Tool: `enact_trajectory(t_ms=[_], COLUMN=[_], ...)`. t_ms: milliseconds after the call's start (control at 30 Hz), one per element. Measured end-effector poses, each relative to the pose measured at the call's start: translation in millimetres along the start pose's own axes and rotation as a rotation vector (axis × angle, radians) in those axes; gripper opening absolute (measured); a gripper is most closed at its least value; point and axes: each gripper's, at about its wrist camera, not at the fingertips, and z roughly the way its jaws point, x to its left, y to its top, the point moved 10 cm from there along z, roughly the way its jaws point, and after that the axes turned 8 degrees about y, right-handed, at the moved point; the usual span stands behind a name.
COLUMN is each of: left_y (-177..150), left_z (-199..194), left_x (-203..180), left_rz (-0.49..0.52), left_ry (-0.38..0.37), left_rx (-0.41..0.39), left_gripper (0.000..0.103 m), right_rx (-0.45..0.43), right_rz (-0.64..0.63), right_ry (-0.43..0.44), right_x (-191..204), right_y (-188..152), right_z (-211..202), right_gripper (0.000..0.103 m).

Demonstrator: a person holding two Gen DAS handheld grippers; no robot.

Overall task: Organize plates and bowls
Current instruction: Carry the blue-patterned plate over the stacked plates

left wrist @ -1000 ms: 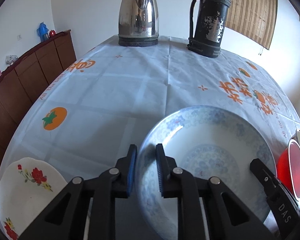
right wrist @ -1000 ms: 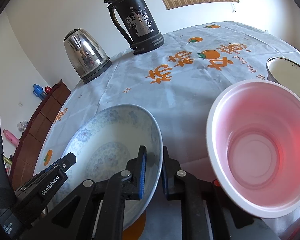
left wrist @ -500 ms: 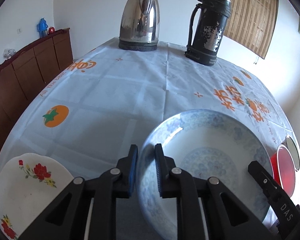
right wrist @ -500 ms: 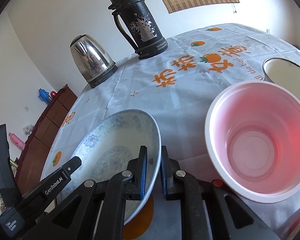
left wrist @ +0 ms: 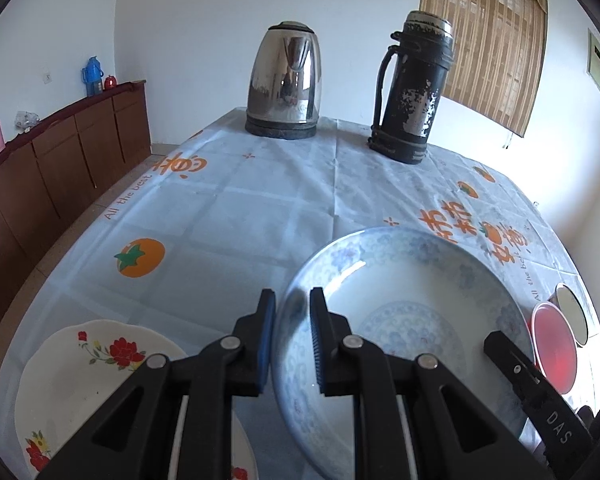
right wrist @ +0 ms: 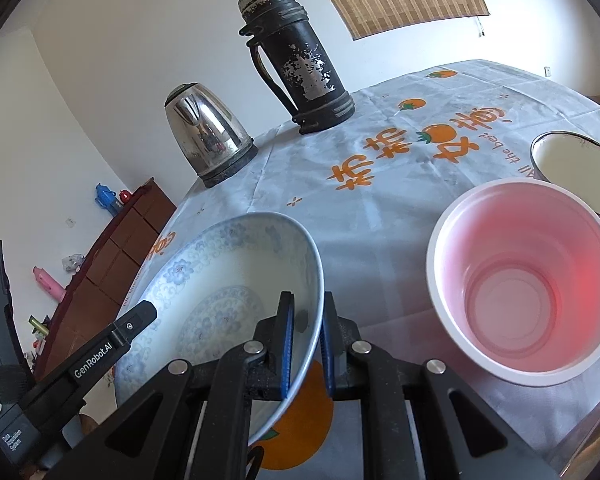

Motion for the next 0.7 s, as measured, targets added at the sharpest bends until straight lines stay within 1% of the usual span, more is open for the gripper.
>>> enact_trajectory(t_ms=[167,300,433,567,700], left_y=[-10.2,-18.5,-21.0,-21.8,-23.1], left_z=[-7.5,-9.2,-14.3,-24.1,-33.6], left_x=[11.3,20.1,23.5,25.8,30.8], left_rz=[-0.013,-0.028,-0.026,-0.026,-0.029], left_ry=[0.011,0.013,0.020,0.013,0.021], left_rx=[0.004,0.016,0.012,0.001,-0.011], left_gripper=[0.014,0.014,0.014,0.014,0.014], right_rx=[-0.007,0.003,0.011,-0.010,-0.022], right_rz=[-0.019,-0.042,-0.052,-0.069,-0.081], right_ry=[0.018,0.026,0.028,0.037,0.051], right_x=[8.9,16.0,18.2,22.4,28.6], right_y=[-4.8,-12.2,-17.9,-17.7,-20.1], right_z=[-6.2,-8.2,-9.4,-17.7,-25.4], right_gripper=[0.013,0.013,0.013,0.013,0.013])
